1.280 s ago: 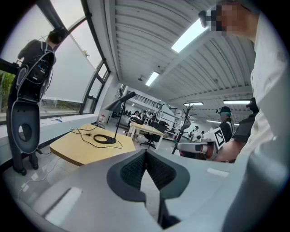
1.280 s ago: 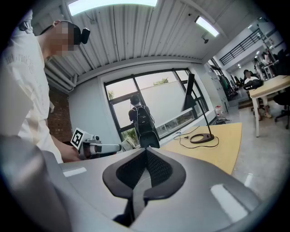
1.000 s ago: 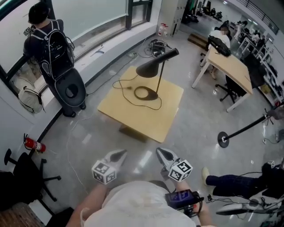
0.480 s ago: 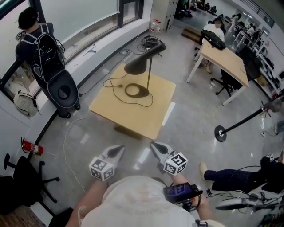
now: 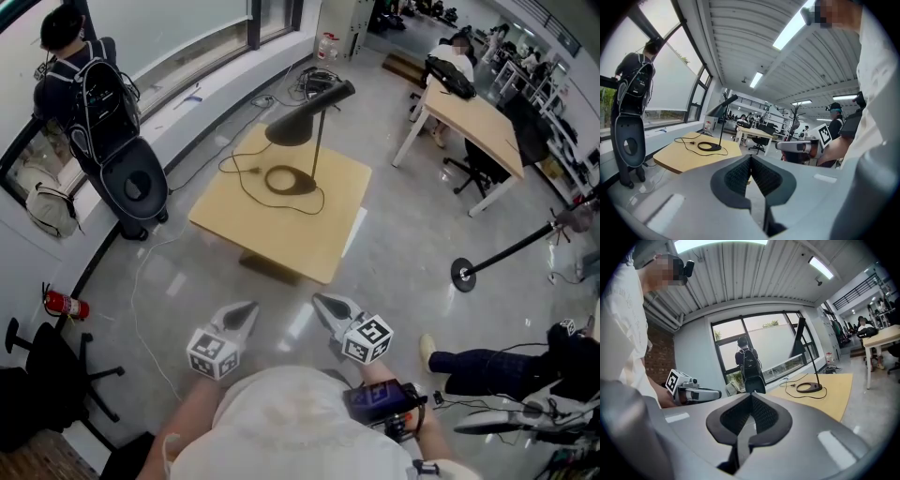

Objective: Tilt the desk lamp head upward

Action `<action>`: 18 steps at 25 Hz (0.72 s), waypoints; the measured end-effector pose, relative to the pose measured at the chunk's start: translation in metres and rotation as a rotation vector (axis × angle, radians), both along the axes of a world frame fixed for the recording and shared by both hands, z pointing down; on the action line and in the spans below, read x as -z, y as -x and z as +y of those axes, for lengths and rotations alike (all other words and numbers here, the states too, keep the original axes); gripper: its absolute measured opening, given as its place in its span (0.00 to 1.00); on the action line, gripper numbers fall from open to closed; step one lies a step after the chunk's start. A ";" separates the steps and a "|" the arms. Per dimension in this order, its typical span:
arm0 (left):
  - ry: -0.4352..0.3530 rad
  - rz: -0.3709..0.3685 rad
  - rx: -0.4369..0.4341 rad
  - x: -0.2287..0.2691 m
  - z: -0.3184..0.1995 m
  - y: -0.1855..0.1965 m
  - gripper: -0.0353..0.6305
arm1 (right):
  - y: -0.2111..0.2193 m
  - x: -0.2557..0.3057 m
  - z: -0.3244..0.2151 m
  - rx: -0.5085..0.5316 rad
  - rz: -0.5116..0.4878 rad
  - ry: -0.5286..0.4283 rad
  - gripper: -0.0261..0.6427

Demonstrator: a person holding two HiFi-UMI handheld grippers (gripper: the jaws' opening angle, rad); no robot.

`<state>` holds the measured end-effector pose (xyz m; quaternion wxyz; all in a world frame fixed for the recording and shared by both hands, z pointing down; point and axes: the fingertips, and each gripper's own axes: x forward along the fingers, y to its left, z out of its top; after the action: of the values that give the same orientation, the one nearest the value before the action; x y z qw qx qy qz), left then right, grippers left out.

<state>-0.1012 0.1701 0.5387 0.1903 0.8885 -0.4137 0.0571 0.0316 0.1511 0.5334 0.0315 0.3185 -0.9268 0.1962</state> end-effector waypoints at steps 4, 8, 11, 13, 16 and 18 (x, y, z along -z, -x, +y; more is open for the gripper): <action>-0.002 0.008 0.004 -0.003 0.004 0.004 0.06 | 0.009 -0.005 0.006 0.004 0.045 0.002 0.06; -0.002 0.019 0.019 -0.004 0.007 0.016 0.06 | 0.022 -0.010 0.010 0.012 0.074 0.005 0.06; -0.006 0.019 0.020 -0.003 0.012 0.023 0.06 | 0.026 -0.009 0.010 0.004 0.078 0.009 0.06; -0.009 0.015 0.024 -0.001 0.012 0.030 0.06 | 0.032 -0.007 0.008 0.004 0.080 0.004 0.06; -0.019 0.011 0.029 0.002 0.011 0.039 0.06 | 0.042 -0.006 0.006 0.006 0.084 -0.004 0.06; -0.025 0.009 0.024 0.004 0.012 0.042 0.06 | 0.047 -0.005 0.006 0.006 0.086 -0.009 0.06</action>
<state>-0.1436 0.1821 0.5346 0.1818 0.8861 -0.4239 0.0458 -0.0149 0.1570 0.5384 0.0704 0.3238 -0.9265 0.1783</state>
